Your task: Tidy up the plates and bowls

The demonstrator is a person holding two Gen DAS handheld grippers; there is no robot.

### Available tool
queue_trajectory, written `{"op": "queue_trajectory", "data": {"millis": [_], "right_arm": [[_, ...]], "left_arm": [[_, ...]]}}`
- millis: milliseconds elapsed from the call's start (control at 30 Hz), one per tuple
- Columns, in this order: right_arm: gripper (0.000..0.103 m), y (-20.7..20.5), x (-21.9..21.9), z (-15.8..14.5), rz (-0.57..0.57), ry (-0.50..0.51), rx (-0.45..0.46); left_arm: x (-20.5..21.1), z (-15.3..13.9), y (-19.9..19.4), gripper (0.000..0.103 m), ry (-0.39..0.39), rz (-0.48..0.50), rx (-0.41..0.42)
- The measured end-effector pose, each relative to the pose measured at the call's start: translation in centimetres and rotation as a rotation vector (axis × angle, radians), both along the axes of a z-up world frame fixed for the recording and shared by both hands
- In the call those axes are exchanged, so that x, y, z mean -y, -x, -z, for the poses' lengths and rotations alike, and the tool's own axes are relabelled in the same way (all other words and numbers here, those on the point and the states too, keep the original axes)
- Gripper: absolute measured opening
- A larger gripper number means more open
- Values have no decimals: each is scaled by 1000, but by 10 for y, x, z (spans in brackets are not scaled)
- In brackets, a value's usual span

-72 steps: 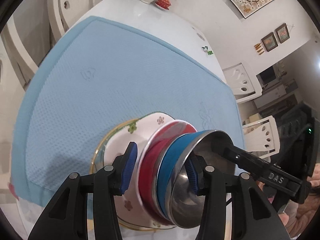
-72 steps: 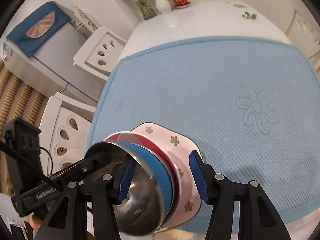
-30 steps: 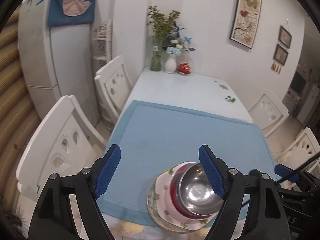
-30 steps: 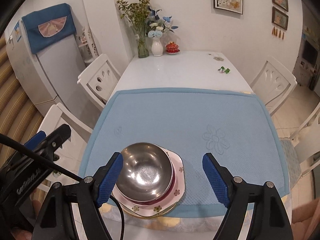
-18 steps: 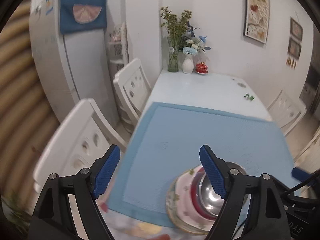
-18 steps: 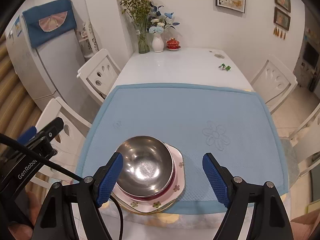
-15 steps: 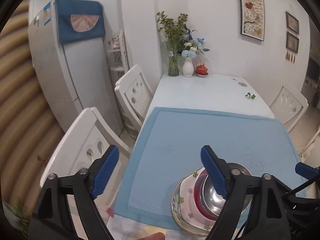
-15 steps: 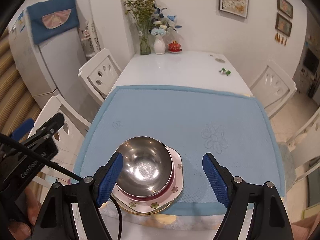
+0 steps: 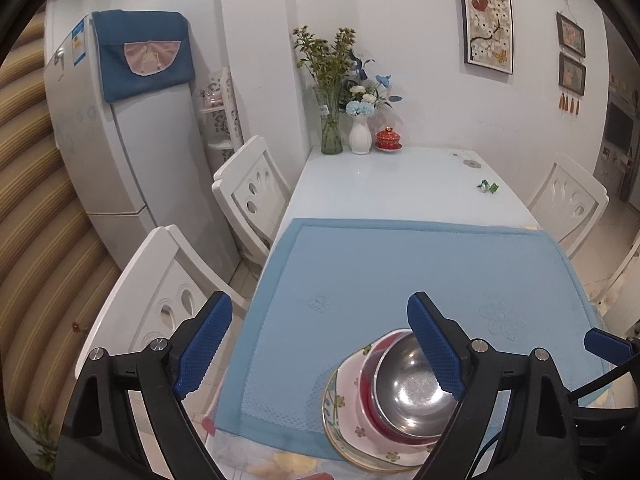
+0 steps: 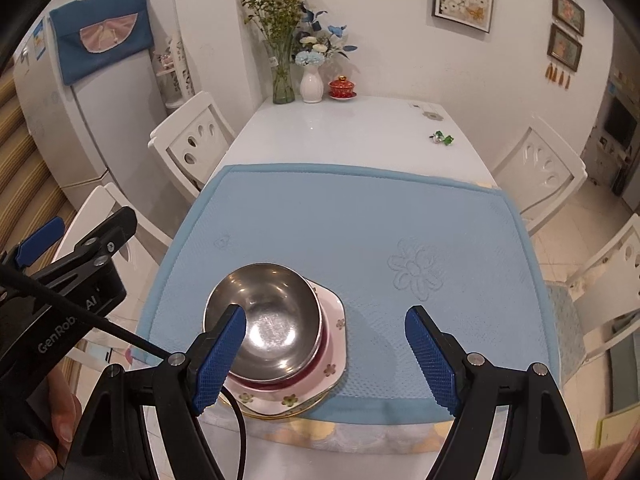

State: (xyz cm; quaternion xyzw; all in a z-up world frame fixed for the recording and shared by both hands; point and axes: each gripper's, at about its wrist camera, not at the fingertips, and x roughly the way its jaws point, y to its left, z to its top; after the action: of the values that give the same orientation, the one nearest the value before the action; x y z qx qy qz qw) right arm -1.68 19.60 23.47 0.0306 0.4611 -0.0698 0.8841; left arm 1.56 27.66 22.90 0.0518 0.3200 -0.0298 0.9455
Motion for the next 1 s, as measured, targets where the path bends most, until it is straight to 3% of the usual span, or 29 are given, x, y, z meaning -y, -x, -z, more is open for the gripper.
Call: {"op": "queue_trajectory", "data": {"millis": [400,1000], "right_arm": [[80,4,27,7,-94,-7,-69],[80,-3,48,15,-184,-63,-87]], "left_arm": [[36,4,15,89,-31,-62,-52],[57,-6,17,89,-88,-136,-36]]}}
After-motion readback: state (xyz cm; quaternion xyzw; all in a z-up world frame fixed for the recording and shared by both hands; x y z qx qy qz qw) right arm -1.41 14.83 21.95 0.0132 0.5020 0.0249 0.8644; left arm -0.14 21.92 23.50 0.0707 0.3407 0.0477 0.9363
